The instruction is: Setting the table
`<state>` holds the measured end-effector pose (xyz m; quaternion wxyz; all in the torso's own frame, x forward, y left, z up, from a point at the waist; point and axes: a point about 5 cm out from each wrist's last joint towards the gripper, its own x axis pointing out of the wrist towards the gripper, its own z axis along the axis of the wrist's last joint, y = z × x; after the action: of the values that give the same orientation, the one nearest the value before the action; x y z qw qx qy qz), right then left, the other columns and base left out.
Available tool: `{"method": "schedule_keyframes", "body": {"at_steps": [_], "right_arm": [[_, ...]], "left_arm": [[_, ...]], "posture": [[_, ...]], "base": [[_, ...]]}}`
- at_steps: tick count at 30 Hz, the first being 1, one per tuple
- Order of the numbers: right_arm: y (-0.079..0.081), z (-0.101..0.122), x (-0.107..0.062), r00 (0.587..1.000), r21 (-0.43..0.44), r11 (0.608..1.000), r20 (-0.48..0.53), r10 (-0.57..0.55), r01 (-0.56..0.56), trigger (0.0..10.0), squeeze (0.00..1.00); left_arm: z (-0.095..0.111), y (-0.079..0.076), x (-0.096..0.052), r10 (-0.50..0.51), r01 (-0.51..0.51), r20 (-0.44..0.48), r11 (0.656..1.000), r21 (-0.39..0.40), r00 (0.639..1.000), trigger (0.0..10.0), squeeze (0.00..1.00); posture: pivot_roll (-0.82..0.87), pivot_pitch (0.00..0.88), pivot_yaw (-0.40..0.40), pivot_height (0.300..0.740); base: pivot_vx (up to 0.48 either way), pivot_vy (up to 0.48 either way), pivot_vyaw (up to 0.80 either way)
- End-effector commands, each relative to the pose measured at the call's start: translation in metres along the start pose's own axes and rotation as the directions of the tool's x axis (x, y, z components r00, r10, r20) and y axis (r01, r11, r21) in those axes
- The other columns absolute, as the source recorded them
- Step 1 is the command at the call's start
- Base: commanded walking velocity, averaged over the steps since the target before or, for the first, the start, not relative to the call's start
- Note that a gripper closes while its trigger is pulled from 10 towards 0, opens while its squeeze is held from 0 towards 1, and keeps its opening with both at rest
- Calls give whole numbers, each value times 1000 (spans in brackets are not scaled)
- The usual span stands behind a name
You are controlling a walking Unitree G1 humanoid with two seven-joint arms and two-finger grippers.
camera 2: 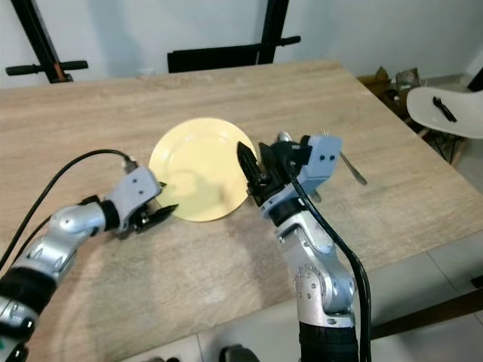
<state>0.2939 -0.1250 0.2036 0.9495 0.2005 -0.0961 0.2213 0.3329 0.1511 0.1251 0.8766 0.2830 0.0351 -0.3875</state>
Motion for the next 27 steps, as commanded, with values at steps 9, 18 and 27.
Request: {"method": "schedule_keyframes", "body": {"at_steps": [9,18,27], "right_arm": [[17,-12,-2,982,92,982,-86,170,-162,10000,0],[19,-6,-1,979,99,978,-73,189,-181,10000,0],[22,-9,1,975,113,973,-75,211,-202,10000,0]], "left_arm": [[-42,-38,-29,-8,-17,-159,988,-153,987,10000,0],[14,14,-33,341,-314,135,931,-187,930,10000,0],[35,16,3,246,-223,183,965,-140,952,10000,0]], "posture": [[-59,71,-1,740],[-74,78,6,740],[-87,88,7,740]], "base": [[0,0,0],[0,0,0],[0,0,0]]}}
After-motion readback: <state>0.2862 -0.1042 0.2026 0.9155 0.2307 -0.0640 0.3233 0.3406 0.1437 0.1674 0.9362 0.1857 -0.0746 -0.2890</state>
